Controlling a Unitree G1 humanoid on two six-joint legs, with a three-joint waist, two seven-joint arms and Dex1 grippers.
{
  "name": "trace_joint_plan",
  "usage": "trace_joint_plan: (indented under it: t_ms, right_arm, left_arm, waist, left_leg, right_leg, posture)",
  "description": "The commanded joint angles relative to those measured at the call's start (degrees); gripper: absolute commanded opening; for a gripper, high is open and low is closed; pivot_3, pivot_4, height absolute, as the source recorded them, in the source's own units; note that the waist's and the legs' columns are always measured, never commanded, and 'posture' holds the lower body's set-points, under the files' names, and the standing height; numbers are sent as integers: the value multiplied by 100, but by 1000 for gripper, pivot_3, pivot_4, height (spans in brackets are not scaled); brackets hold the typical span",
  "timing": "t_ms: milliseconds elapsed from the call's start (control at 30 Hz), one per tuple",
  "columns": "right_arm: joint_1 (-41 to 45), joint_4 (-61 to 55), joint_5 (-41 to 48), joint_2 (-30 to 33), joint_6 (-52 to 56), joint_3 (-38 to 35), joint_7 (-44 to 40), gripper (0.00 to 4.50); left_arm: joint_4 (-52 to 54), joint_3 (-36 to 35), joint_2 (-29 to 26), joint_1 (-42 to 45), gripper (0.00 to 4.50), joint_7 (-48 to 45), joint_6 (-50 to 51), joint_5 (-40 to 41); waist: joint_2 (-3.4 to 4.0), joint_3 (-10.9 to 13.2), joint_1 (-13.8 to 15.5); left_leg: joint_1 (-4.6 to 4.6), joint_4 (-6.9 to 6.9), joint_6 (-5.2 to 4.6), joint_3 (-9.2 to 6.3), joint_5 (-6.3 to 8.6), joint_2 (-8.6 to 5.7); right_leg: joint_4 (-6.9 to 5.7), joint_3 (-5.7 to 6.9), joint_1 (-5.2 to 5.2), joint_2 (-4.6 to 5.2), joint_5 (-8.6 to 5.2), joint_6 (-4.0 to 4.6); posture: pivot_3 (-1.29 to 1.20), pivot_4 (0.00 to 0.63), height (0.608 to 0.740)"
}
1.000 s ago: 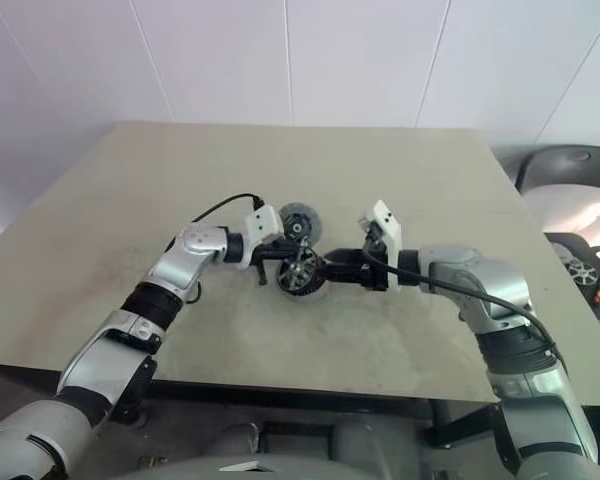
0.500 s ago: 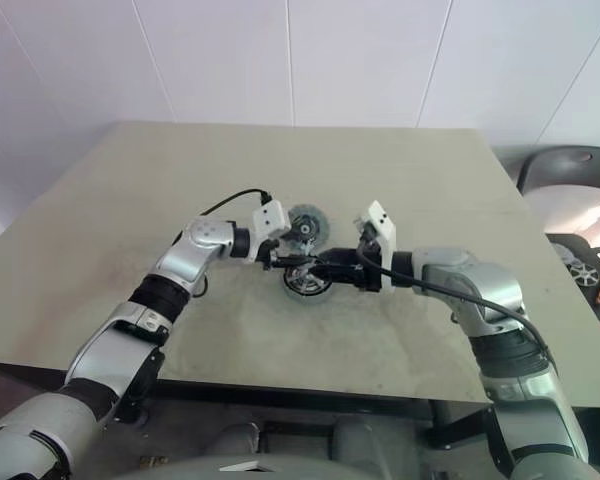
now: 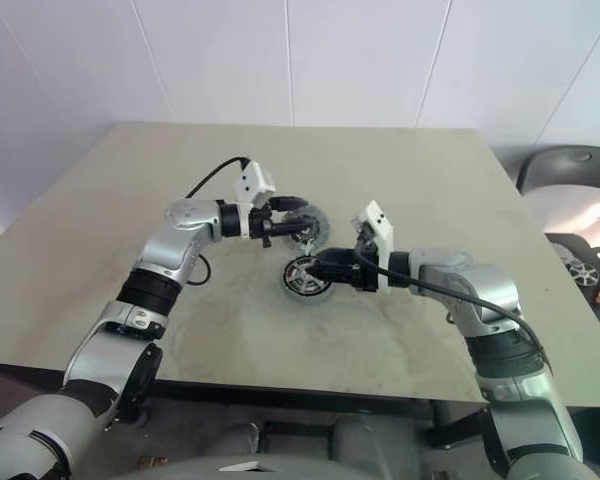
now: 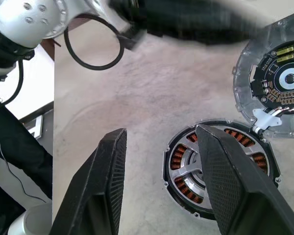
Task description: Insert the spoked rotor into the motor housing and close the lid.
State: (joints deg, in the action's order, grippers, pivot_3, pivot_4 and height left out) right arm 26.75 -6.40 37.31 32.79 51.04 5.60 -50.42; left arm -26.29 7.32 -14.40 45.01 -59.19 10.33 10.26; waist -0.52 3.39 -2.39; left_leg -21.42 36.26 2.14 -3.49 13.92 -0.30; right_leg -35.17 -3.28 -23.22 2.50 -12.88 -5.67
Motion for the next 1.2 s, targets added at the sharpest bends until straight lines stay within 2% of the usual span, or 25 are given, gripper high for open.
trace_joint_plan:
  t_ms: [33, 133, 367, 567, 700, 1000, 1200]
  right_arm:
    - [17, -127, 27, -143, -17, -154, 155, 2335]
    - [0, -144, 42, -242, -5, -145, 231, 2335]
    - [110, 119, -481, -669, -533, -6, 654, 2335]
    - [-89, 278, -1338, -836, -1267, 550, 797, 2335]
    - [-152, 456, -1535, -1051, -1392, 680, 863, 2335]
    - [-296, 939, -2374, -716, -1426, 1398, 566, 2335]
    - [-191, 1121, -2442, -929, -1380, 1190, 746, 2335]
  left_arm:
    - [753, -339, -31, -331, 1128, 209, 455, 447]
    - [1300, -489, -108, -724, 40, 442, 810, 650]
    - [2078, -878, -110, -1381, 9, 1050, 1060, 989]
    - [2303, -984, -226, -1810, 9, 1219, 956, 1104]
    - [2284, -1011, -300, -1914, 9, 1308, 876, 1086]
    - [2371, -1179, -532, -2100, 9, 1376, 612, 1214]
    - [2451, -1178, -568, -2150, 9, 1396, 715, 1339]
  waist:
    - [0, 0, -8]
    - [0, 0, -4]
    - [-1, -1, -2]
    - [-1, -2, -3]
    - [-1, -2, -3]
    - [-5, -9, -7]
    - [-21, -21, -4]
  left_leg:
    - [1, 1, 0, -1, 0, 0]
    - [2, 3, 0, -2, 0, 2]
    - [2, 21, 0, -1, 0, 1]
    - [3, 27, 0, -1, 0, 0]
    - [2, 28, 1, -1, 0, 0]
    - [11, 36, 1, -1, 0, 0]
    - [36, 43, 2, -3, 1, 0]
  right_leg:
    - [-4, 0, 0, 0, 1, -2]
    - [-11, 0, -1, -2, 1, -2]
    - [-12, -1, 7, -1, -7, 13]
    - [-12, -1, 11, -1, -7, 15]
    - [-13, -1, 11, -1, -7, 17]
    - [-11, 0, 24, -1, -7, 21]
    - [-1, 2, 57, 2, -9, 23]
  posture:
    - [0, 0, 740]
    - [0, 0, 740]
    - [0, 0, 740]
    - [0, 0, 740]
    - [0, 0, 740]
    - [0, 0, 740]
    - [0, 0, 740]
